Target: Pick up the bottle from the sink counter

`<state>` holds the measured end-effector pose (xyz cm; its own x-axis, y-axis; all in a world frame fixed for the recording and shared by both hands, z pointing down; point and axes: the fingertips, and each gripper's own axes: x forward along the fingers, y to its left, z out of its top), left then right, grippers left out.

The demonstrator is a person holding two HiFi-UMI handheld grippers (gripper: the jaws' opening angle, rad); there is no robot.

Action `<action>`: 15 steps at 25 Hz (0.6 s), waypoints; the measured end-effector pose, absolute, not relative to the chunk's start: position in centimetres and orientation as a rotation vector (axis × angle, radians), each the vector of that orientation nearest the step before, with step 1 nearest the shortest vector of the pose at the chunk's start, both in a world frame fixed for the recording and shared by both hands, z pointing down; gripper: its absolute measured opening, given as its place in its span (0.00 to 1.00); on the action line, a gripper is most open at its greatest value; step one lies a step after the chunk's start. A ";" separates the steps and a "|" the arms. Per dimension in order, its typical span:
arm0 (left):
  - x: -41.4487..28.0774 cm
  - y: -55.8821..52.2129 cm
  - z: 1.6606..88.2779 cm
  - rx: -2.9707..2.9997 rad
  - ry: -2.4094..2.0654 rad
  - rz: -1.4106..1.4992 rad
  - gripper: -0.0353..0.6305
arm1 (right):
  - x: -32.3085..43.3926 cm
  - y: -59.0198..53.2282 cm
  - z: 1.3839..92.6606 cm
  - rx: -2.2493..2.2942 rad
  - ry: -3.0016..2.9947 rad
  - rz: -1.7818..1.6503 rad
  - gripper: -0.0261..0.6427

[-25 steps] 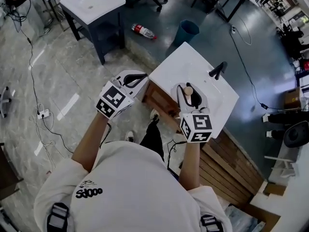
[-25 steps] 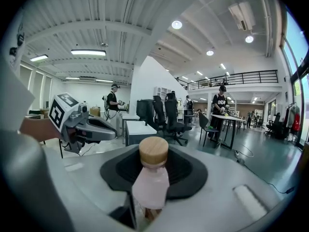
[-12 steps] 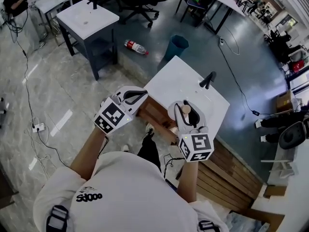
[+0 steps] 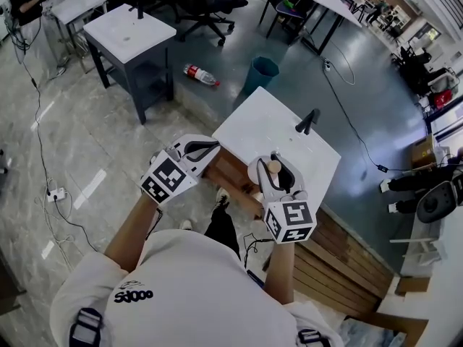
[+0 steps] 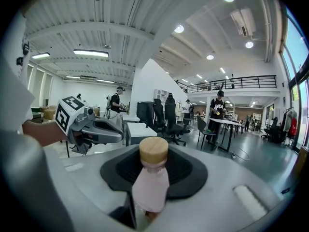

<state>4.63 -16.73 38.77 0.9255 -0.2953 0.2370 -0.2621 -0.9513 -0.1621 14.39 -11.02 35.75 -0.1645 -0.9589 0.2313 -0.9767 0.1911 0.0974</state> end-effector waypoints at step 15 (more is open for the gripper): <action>5.0 -16.9 39.3 -2.971 0.460 -0.412 0.06 | 15.0 -11.6 36.3 1.821 -2.224 0.132 0.24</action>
